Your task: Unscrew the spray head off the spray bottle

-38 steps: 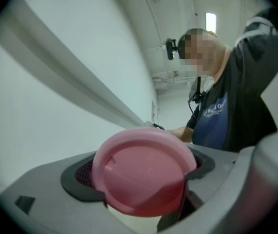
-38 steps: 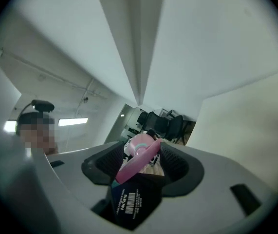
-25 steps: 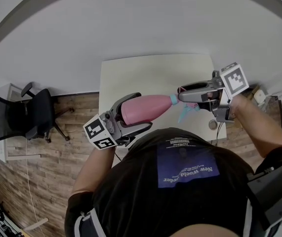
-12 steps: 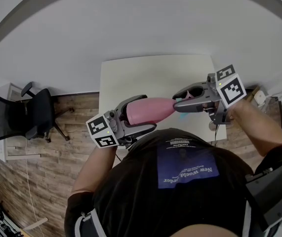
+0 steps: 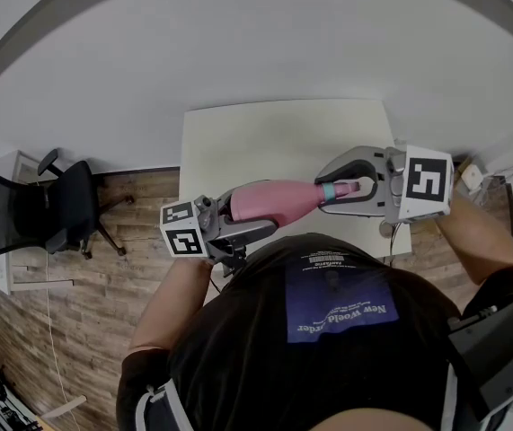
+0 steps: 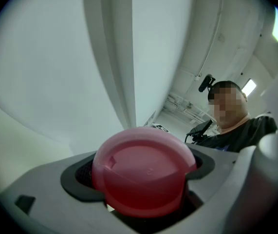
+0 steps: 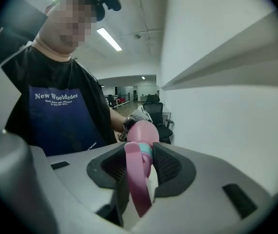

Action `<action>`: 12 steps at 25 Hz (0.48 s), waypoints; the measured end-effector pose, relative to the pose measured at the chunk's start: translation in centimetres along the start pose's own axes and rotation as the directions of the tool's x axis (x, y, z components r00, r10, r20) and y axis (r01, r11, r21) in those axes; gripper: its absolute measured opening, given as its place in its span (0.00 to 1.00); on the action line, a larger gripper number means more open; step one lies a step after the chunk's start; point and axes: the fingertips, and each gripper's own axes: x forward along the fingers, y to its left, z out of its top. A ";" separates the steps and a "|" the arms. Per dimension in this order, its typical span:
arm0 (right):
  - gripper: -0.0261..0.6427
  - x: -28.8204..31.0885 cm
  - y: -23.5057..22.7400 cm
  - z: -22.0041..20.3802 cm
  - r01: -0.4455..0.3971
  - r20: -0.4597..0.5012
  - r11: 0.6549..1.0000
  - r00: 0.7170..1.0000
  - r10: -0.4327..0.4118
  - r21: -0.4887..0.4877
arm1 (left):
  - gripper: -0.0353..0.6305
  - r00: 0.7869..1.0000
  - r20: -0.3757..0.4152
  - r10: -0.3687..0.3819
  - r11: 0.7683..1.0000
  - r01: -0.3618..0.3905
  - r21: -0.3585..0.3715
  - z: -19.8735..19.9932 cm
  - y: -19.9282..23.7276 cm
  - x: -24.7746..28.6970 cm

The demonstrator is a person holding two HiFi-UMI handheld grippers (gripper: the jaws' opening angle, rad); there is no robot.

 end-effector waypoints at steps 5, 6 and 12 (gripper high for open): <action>0.24 -1.3 0.2 0.3 0.022 -0.062 0.985 0.998 -0.033 -0.171 | 0.76 1.000 0.017 -0.025 0.997 0.026 -0.071 0.4 -0.2 1.2; 0.24 -1.4 0.1 0.4 0.025 -0.076 0.981 0.996 -0.040 -0.192 | 0.76 0.999 0.021 -0.030 0.996 0.031 -0.079 0.5 -0.3 1.2; 0.24 -3.5 -0.8 0.5 0.045 -0.108 0.969 0.991 -0.074 -0.244 | 0.76 0.998 0.047 -0.040 0.993 0.044 -0.105 1.3 -0.4 1.9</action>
